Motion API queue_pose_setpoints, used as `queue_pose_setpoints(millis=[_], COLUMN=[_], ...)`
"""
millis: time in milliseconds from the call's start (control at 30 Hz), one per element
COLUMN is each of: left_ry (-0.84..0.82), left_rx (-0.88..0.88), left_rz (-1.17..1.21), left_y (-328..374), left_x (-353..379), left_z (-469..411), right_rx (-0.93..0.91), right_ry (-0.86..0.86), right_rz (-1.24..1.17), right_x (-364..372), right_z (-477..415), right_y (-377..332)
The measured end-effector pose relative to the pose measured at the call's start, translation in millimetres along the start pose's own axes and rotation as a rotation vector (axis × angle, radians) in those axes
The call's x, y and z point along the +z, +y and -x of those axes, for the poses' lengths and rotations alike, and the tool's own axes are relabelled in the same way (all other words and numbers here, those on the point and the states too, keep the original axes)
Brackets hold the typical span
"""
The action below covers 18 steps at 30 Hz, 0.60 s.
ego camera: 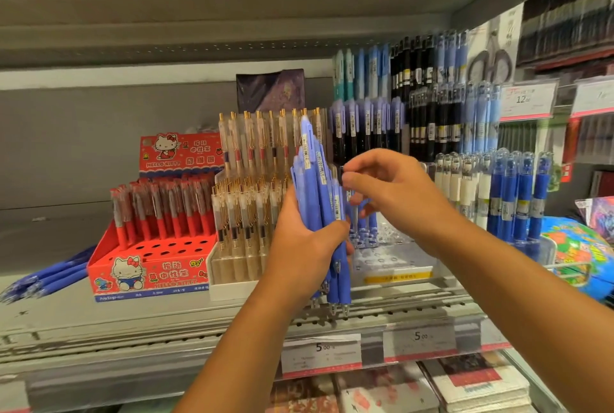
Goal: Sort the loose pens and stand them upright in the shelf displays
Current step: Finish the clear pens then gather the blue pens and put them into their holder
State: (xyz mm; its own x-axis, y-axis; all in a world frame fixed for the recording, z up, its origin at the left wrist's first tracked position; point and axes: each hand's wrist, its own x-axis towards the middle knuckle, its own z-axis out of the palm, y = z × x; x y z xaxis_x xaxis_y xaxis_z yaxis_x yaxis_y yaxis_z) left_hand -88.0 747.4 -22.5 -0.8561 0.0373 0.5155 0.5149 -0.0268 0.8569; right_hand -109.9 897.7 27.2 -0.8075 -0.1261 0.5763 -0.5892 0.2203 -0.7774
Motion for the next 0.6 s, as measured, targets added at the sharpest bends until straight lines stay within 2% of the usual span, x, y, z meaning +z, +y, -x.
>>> queue_pose_setpoints(millis=[67, 333, 600], left_ry=[0.006, 0.003, 0.004], left_rx=[0.01, -0.008, 0.004], left_rz=[-0.014, -0.062, -0.092], left_y=[0, -1, -2], left_x=[0, 0, 2], left_z=[0, 1, 1], right_rx=[0.018, 0.108, 0.113], right_ry=[-0.076, -0.103, -0.009], right_rz=[-0.056, -0.113, -0.083], right_x=[4, 3, -2], right_z=[7, 12, 14], right_y=[-4, -2, -8])
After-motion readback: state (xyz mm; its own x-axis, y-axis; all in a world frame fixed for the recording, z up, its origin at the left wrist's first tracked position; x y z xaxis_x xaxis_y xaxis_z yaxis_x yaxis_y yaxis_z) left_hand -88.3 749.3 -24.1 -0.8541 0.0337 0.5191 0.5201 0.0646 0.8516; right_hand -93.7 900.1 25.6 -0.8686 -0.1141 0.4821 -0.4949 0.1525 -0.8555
